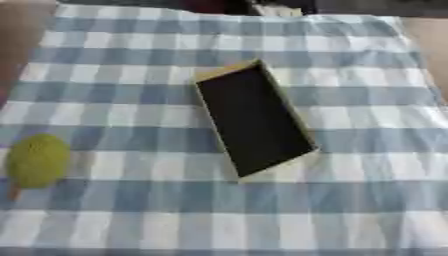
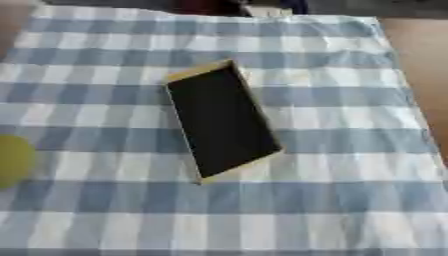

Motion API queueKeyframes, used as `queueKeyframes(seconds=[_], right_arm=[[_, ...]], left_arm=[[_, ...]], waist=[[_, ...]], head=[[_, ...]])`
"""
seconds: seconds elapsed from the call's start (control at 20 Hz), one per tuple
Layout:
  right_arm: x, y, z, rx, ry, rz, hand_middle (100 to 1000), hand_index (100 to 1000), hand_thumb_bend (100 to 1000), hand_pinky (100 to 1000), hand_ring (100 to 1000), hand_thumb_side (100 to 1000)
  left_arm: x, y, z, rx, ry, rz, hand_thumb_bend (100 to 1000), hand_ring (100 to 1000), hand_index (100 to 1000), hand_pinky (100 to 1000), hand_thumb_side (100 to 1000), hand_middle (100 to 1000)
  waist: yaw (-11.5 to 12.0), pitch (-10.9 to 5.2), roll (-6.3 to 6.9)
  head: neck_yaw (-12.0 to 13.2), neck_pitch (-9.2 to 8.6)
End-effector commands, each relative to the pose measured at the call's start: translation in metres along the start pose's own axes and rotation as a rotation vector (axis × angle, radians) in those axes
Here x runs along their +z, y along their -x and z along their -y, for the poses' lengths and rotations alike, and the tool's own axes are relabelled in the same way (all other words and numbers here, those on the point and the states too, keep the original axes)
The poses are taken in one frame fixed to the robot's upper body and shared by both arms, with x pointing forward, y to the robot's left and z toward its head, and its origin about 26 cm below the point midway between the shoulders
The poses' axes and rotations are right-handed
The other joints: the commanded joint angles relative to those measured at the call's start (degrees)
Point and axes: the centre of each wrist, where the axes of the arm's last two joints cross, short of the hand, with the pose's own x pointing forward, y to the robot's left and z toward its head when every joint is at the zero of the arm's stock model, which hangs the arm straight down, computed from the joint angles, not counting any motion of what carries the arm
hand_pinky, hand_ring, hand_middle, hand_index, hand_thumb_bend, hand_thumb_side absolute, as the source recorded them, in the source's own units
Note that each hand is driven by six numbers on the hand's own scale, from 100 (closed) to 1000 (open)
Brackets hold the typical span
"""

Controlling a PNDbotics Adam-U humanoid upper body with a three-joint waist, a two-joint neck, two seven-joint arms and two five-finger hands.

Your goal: Pick up objects on the table and place them in the box.

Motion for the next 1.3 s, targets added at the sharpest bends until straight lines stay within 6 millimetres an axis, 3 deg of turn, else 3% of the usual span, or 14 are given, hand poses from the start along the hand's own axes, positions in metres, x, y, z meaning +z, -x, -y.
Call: queueKeyframes(seconds=[0.05,0.5,0.8,1.3], right_arm=[[-0.008,-0.006,0.006,0.018,-0.005,0.039,624,679,134,784,640,578],[-0.007,-0.006,0.006,0.021,-0.006,0.038,623,679,132,784,640,579],[-0.008,-0.006,0.007,0.031,-0.008,0.042,623,679,132,784,640,579],[-0.008,-0.006,0.008,0.04,-0.016,0.044,623,679,131,784,640,579]], left_arm=[[-0.008,-0.005,-0.007,-0.02,0.01,0.033,282,659,773,651,417,674],[-0.004,0.002,-0.012,-0.094,0.108,0.006,285,665,787,653,442,686],[0.006,0.016,-0.034,-0.292,0.328,-0.009,304,684,834,670,438,715],[0.023,0.029,-0.067,-0.542,0.724,0.031,403,760,925,759,526,792]], waist=[[0.0,-1.06,0.16],[-0.1,-1.01,0.27],[0.0,-0.87,0.68],[0.2,-1.1,1.19]], head=[[0.1,-0.37],[0.0,-0.48],[-0.4,-0.39],[-0.7,-0.21]])
